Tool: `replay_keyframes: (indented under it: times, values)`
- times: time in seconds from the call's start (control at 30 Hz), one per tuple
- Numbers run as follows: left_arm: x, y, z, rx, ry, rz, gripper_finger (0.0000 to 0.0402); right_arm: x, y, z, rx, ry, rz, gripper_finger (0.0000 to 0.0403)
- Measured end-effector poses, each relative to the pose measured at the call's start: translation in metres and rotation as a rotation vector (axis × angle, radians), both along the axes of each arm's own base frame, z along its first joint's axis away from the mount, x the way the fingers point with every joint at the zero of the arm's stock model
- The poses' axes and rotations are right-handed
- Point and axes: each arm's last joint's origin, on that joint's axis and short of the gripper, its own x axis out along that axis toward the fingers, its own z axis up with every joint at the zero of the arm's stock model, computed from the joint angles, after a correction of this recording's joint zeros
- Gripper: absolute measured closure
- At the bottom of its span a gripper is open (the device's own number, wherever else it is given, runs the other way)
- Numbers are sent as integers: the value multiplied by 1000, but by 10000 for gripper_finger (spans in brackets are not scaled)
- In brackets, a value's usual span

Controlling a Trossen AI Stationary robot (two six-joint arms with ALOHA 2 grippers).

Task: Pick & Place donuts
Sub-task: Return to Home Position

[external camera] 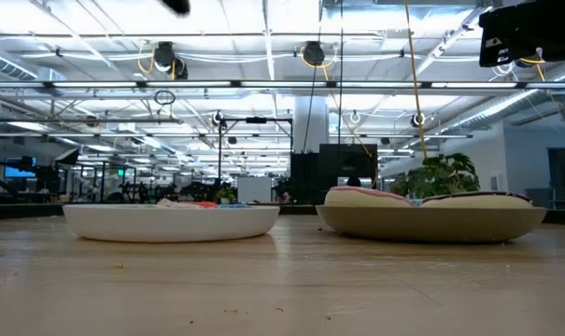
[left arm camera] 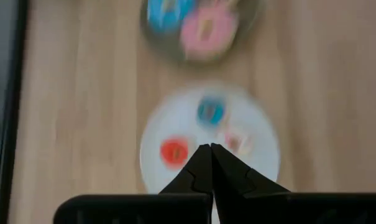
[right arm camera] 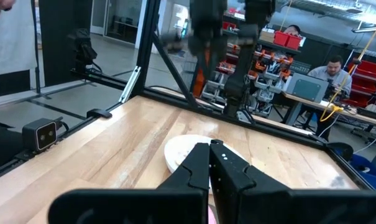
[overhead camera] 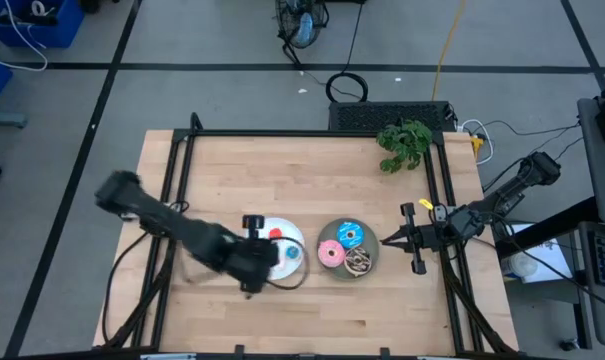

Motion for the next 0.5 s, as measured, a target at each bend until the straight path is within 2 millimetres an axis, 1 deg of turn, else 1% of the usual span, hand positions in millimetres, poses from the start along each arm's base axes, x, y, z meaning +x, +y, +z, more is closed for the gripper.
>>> replay_keyframes:
  times: [0.07, 0.13, 0.2, 0.27, 0.37, 0.43, 0.5]
  values:
    - [-17, 4, 8, -35, -145, -74, 397, 0, 0, 0, 0, 1, 0, 403]
    - [-37, 14, 5, -64, -262, -125, 398, 0, 0, 0, -1, -1, 0, 403]
    - [-55, 30, -8, -96, -369, -130, 399, 0, 0, 0, -7, -2, -1, 403]
    - [-70, 50, -27, -134, -435, -102, 398, 0, 0, 1, -7, -6, -2, 403]
    - [-85, 79, -54, -166, -530, -57, 399, 1, -2, 0, -8, -4, -15, 403]
    - [-95, 92, -65, -180, -625, -87, 399, 2, -4, 0, -9, -6, -46, 403]
    - [-104, 100, -72, -188, -729, -149, 400, 4, -9, 3, -8, -29, -123, 403]
